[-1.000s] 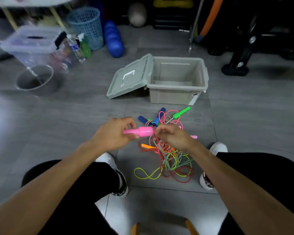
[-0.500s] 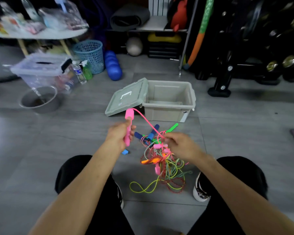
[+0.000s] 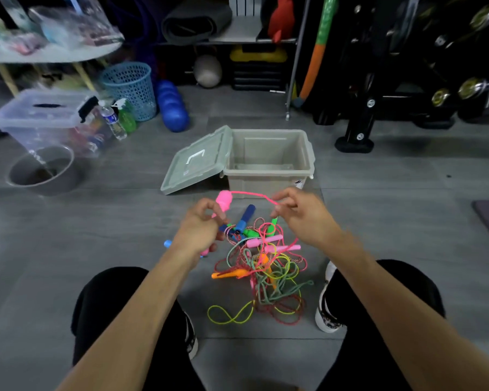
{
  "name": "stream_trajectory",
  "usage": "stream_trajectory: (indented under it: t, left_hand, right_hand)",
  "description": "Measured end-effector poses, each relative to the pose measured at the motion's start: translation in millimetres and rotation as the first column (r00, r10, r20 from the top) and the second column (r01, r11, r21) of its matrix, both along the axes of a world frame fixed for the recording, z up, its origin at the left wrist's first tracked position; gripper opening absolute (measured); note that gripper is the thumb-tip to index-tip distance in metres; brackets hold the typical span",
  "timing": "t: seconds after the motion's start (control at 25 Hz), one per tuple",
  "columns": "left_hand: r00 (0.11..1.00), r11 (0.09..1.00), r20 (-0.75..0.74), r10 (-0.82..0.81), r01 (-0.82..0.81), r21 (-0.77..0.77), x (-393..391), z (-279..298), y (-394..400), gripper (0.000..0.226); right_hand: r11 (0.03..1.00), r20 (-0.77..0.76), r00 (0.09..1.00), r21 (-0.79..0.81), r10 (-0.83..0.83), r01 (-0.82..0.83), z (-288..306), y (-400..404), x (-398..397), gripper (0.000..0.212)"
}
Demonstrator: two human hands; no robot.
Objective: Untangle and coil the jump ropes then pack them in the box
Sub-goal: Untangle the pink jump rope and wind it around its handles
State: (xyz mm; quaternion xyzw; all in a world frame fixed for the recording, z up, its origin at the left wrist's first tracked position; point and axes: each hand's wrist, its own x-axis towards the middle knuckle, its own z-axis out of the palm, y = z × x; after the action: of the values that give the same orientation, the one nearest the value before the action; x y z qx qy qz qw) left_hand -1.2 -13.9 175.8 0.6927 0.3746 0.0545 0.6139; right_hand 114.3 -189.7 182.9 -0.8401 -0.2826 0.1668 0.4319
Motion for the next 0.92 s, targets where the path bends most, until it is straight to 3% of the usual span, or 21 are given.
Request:
stream_trajectory:
  t: [0.2,0.32,0.4,0.48,0.56,0.68,0.76,0.84,0.92]
  left_hand:
    - [0.969,0.969,0.090,-0.230,0.220,0.116,5,7,-16,0.012]
    - [0.943,0.917,0.096,-0.319,0.282,0.281,12,7,-19,0.005]
    - [0.952,0.924,0.120,-0.282,0.236,0.301,17,6,-20,0.009]
    - [0.976,0.972,0.168,-0.139,0.102,0.213,21,8,-17,0.019]
    - [0.970,0.996,0.232,0.069,-0.081,0.042,24,12,-9,0.020]
    - [0.954,0.973,0.196,0.226,-0.212,-0.089,22,12,2,0.019]
    - [0.971,0.976,0.109,0.211,-0.205,-0.069,20,5,6,0.018]
    - [0.986,0.986,-0.030,0.165,-0.165,-0.005,19,-3,10,0.018]
    - [0.987,0.990,-0.153,0.053,-0.032,0.138,17,-8,10,0.017]
  right_hand:
    - [0.997,-0.050,0.996,0.034,0.069,-0.067,-8,8,-6,0.011]
    - [0.990,-0.098,0.993,0.131,0.063,-0.050,-4,11,-10,0.012]
    - [0.979,-0.138,0.989,0.201,0.047,-0.019,-4,13,-10,0.012]
    - [0.976,-0.224,0.972,0.215,0.075,-0.026,-9,15,-10,0.013]
    - [0.982,-0.280,0.941,0.083,0.189,-0.172,-23,12,-8,0.020]
    - [0.850,-0.327,0.870,-0.260,0.369,-0.458,-43,4,-5,0.025]
    - [0.860,-0.280,0.902,-0.306,0.330,-0.409,-41,0,-3,0.026]
    - [0.979,-0.078,0.980,-0.076,0.184,-0.190,-23,0,-6,0.025]
    - [0.959,0.019,0.999,0.282,-0.043,0.036,-1,0,-10,0.023]
